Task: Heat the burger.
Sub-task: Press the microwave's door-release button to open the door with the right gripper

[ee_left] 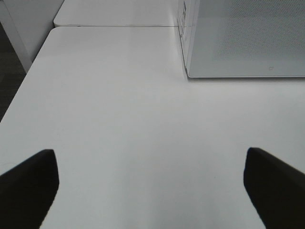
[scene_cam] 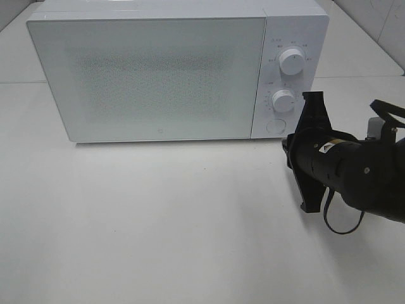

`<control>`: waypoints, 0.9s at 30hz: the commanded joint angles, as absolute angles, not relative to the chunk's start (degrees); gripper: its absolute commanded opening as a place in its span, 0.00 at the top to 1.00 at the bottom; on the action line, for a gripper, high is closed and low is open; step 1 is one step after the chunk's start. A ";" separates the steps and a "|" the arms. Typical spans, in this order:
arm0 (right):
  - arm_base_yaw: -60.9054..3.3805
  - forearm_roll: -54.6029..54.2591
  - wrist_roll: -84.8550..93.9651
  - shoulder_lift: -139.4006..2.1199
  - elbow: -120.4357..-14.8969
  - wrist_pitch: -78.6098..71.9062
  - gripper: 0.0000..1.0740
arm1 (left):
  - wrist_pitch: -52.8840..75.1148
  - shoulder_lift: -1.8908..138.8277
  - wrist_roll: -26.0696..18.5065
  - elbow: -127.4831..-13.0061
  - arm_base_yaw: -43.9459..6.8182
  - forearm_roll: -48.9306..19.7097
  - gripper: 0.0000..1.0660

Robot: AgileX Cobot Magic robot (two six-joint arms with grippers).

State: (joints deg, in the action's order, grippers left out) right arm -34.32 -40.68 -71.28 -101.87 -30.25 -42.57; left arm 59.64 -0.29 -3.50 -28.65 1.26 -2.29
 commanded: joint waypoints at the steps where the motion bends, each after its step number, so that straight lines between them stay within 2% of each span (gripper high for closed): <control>1: -34.38 -40.68 -70.19 -103.08 -31.51 -43.26 1.00 | 59.47 -1.49 -3.50 -28.53 1.38 -2.46 0.08; 7: -34.26 -40.68 -70.19 -105.88 -34.09 -43.54 1.00 | 59.47 -1.49 -3.50 -28.53 1.38 -2.46 0.08; 15: -31.05 -37.18 -70.42 -109.38 -38.73 -42.97 1.00 | 59.47 -1.49 -3.50 -28.53 1.38 -2.46 0.08; 27: -28.93 -35.87 -70.65 -110.81 -40.05 -43.32 1.00 | 59.47 -1.49 -3.50 -28.53 1.38 -2.46 0.08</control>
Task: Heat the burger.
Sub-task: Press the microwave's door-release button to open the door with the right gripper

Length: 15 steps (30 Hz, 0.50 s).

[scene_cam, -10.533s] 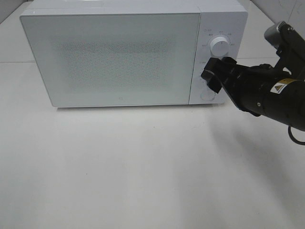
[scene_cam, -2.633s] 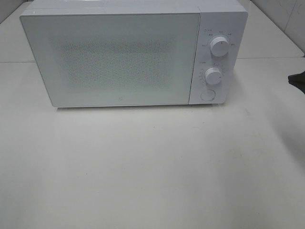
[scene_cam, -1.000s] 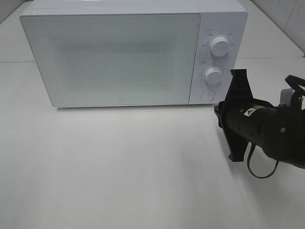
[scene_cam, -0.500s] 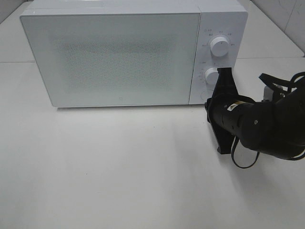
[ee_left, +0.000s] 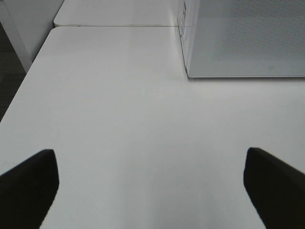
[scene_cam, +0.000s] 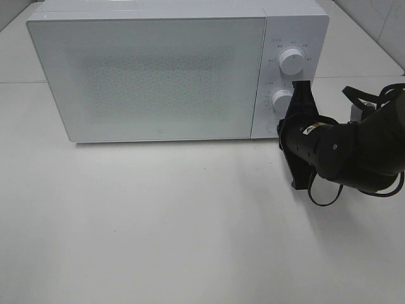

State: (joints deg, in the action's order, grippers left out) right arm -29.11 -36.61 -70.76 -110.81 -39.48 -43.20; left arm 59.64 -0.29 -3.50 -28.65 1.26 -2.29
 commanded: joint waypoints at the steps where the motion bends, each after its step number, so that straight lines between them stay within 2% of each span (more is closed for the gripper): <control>1: -28.93 -35.92 -70.65 -110.81 -40.05 -43.37 1.00 | 59.47 -1.49 -3.50 -28.53 1.38 -2.46 0.08; 15: -27.62 -34.26 -72.36 -114.13 -43.37 -43.60 1.00 | 59.47 -1.49 -3.50 -28.53 1.38 -2.46 0.08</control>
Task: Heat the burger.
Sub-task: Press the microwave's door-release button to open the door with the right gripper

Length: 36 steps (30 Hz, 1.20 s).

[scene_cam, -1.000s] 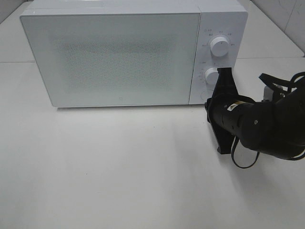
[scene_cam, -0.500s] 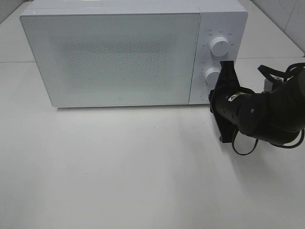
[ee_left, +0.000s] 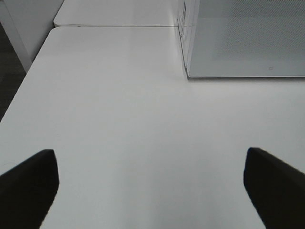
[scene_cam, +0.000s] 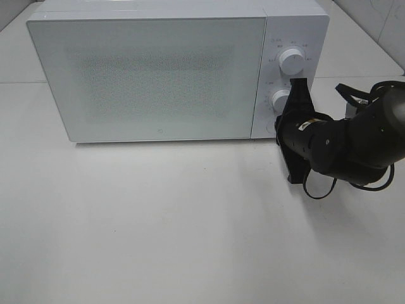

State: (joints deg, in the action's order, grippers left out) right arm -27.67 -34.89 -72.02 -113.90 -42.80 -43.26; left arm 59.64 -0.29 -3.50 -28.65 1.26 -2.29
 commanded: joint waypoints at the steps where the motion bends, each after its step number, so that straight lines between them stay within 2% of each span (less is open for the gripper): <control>1: -27.62 -34.61 -72.36 -114.36 -43.54 -43.77 1.00 | 59.47 -1.49 -3.50 -28.53 1.38 -2.46 0.08; 27: -26.30 -34.84 -72.54 -119.35 -48.01 -47.21 1.00 | 59.47 -1.49 -3.50 -28.53 1.38 -2.46 0.08; 36: -26.36 -33.40 -77.12 -119.35 -48.01 -61.13 1.00 | 59.47 -1.49 -3.50 -28.53 1.38 -2.46 0.08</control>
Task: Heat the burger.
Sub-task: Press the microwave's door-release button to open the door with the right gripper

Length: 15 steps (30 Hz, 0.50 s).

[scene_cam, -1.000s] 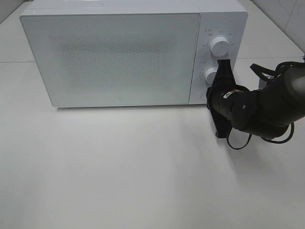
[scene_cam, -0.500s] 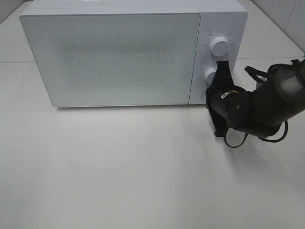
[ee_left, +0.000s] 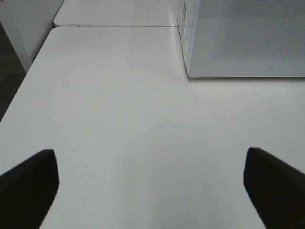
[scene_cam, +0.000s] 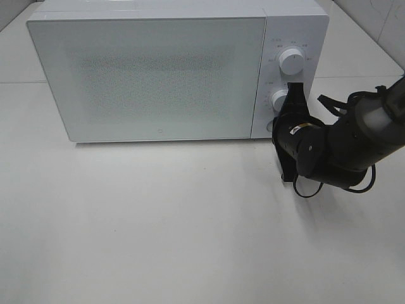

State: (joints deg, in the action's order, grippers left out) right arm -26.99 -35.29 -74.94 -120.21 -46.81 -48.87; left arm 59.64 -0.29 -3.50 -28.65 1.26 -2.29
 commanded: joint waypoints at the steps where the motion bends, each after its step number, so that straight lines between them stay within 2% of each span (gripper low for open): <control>1: -26.36 -33.40 -77.12 -119.35 -48.01 -61.13 1.00 | 59.47 -1.49 -3.50 -28.53 1.38 -2.46 0.08; 15: -25.27 -34.89 -74.03 -119.40 -54.43 -71.91 1.00 | 59.47 -1.49 -3.50 -28.53 1.38 -2.46 0.08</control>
State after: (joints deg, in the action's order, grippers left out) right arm -27.79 -37.41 -75.92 -121.47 -48.64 -50.88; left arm 59.64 -0.29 -3.50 -28.65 1.26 -2.29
